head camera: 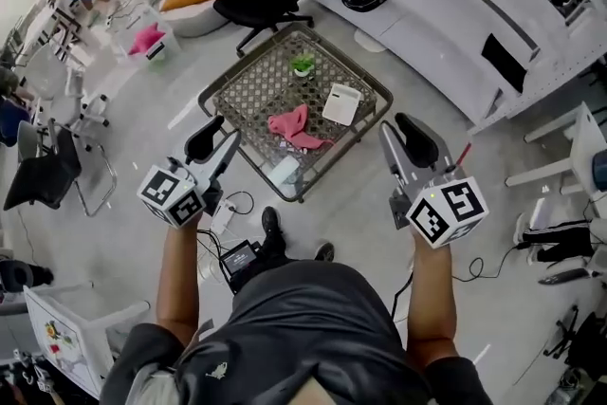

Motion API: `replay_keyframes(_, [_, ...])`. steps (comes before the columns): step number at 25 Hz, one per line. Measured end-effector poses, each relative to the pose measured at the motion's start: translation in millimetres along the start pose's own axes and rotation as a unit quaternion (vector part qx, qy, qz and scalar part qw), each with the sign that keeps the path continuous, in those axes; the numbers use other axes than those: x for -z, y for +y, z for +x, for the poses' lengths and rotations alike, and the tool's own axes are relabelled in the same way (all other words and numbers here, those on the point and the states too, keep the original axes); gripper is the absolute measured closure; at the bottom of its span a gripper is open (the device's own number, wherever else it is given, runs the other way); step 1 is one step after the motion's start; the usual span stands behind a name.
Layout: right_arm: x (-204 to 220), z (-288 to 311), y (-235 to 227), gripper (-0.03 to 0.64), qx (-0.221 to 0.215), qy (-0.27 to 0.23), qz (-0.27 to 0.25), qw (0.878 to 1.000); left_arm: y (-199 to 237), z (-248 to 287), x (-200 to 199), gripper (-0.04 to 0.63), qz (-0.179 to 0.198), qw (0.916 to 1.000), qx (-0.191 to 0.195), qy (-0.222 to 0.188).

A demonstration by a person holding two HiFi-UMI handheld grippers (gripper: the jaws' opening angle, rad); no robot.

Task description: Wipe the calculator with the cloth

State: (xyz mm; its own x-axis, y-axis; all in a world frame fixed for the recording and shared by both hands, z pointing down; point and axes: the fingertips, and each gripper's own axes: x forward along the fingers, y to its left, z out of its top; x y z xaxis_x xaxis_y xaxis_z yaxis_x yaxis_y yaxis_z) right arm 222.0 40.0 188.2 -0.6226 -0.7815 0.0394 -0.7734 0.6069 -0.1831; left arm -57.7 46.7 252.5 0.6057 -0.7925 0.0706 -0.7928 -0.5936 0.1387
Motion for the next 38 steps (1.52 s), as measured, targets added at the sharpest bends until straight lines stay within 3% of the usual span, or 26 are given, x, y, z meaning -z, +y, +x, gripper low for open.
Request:
replay_keyframes(12, [-2, 50, -14, 0.497, 0.076, 0.007, -0.004, 0.997, 69, 61, -15, 0.374, -0.005, 0.9974, 0.072, -0.001])
replay_keyframes(26, [12, 147, 7, 0.497, 0.110, 0.022, -0.007, 0.994, 161, 74, -25, 0.374, -0.007, 0.9922, 0.125, 0.000])
replay_keyframes(31, [24, 175, 7, 0.497, 0.116, 0.036, -0.005, 0.993, 185, 73, -18, 0.374, -0.014, 0.9916, 0.129, 0.006])
replay_keyframes(38, [63, 206, -3, 0.495, 0.098, 0.076, 0.009, 0.992, 204, 71, 2, 0.374, -0.033, 0.9941, 0.102, 0.010])
